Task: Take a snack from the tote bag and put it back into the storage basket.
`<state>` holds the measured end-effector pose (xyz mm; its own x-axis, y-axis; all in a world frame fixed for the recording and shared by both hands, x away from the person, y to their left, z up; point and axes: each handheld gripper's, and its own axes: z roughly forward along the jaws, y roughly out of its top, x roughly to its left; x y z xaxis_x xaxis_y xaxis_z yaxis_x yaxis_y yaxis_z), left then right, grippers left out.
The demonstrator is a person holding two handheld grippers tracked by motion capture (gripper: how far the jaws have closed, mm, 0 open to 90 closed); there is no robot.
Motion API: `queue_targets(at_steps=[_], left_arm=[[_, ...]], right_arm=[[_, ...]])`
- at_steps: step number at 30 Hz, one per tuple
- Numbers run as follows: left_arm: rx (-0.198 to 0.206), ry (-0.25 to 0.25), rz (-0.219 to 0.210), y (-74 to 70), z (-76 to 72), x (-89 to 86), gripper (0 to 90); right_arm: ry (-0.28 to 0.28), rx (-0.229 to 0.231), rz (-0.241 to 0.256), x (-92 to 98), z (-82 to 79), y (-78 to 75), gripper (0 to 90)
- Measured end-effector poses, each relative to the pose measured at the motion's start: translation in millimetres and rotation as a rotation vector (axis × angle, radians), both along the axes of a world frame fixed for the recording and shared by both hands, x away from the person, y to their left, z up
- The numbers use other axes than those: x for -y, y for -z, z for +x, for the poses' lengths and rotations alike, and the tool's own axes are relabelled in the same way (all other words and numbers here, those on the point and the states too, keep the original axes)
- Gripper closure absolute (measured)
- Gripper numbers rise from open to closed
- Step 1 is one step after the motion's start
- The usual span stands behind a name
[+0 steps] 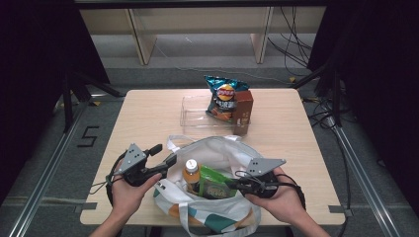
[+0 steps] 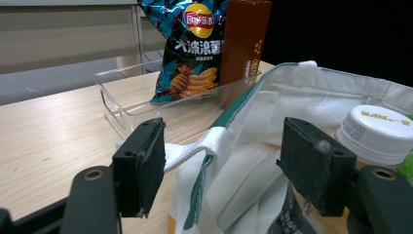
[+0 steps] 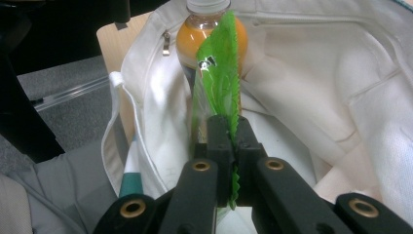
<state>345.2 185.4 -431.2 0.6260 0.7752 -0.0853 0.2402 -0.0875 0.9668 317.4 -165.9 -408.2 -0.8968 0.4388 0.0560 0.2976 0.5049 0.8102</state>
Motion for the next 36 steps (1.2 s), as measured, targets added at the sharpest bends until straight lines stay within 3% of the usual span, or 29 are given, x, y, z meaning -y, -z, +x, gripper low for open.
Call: queue_targets(at_steps=[6, 8, 9, 12, 14, 17, 19, 22, 24, 25, 26, 29, 33, 34, 35, 36], left_arm=[[0.000, -0.002, -0.002, -0.1, -0.1, -0.2, 32.8], [0.000, -0.002, -0.002, -0.1, -0.1, 0.0, 32.8], [0.000, -0.002, -0.003, -0.1, -0.1, 0.1, 32.8], [0.000, -0.002, -0.003, -0.1, 0.0, 0.2, 32.8], [0.000, -0.002, -0.002, 0.0, 0.1, -0.1, 32.8], [0.002, -0.003, 0.000, -0.1, 0.2, -0.5, 32.8], [0.000, -0.002, 0.000, 0.1, 0.1, -0.1, 32.8], [0.000, -0.002, -0.002, 0.0, 0.0, 0.0, 32.8], [0.001, -0.003, -0.002, -0.2, 0.0, -0.3, 32.8], [0.005, -0.001, -0.004, -0.1, 0.3, -0.4, 32.8], [0.008, 0.002, -0.009, 0.2, 0.8, -0.4, 32.9], [0.001, -0.004, -0.001, 0.2, 0.2, -0.3, 32.8], [0.004, -0.003, 0.000, -0.3, 0.2, -0.2, 32.8], [0.003, -0.003, 0.000, -0.3, 0.1, -0.1, 32.8], [0.002, -0.003, -0.001, -0.1, 0.0, 0.0, 32.8], [0.002, -0.004, -0.002, -0.2, 0.0, 0.0, 32.8]], right_arm=[[-0.008, 0.023, 0.011, 1.0, 0.1, -3.1, 90.0], [-0.008, -0.001, 0.016, 1.4, -1.3, -5.3, 90.0], [-0.004, 0.022, 0.023, 2.1, -0.4, -6.5, 90.0], [-0.001, 0.002, 0.031, 4.0, -1.3, -10.8, 90.0], [-0.010, 0.021, 0.032, 5.3, 0.0, -13.0, 90.0], [0.009, 0.009, 0.040, 7.1, -1.5, -16.9, 90.0], [0.002, 0.036, 0.041, 7.9, 0.2, -17.9, 90.0], [0.014, 0.020, 0.037, 10.2, -0.3, -21.7, 90.0], [0.010, 0.045, 0.049, 10.0, 0.7, -22.3, 90.0], [0.010, 0.029, 0.041, 11.0, -0.4, -24.4, 90.0], [0.006, 0.054, 0.037, 12.7, 1.2, -26.7, 90.0], [0.017, 0.041, 0.048, 13.6, 0.3, -28.9, 90.0], [0.026, 0.088, 0.050, 17.6, 2.2, -34.6, 90.0], [0.030, 0.063, 0.045, 18.2, 0.7, -36.1, 90.0], [0.033, 0.088, 0.059, 18.3, 1.9, -36.3, 90.0], [0.031, 0.070, 0.048, 19.5, 1.1, -37.8, 90.0]])
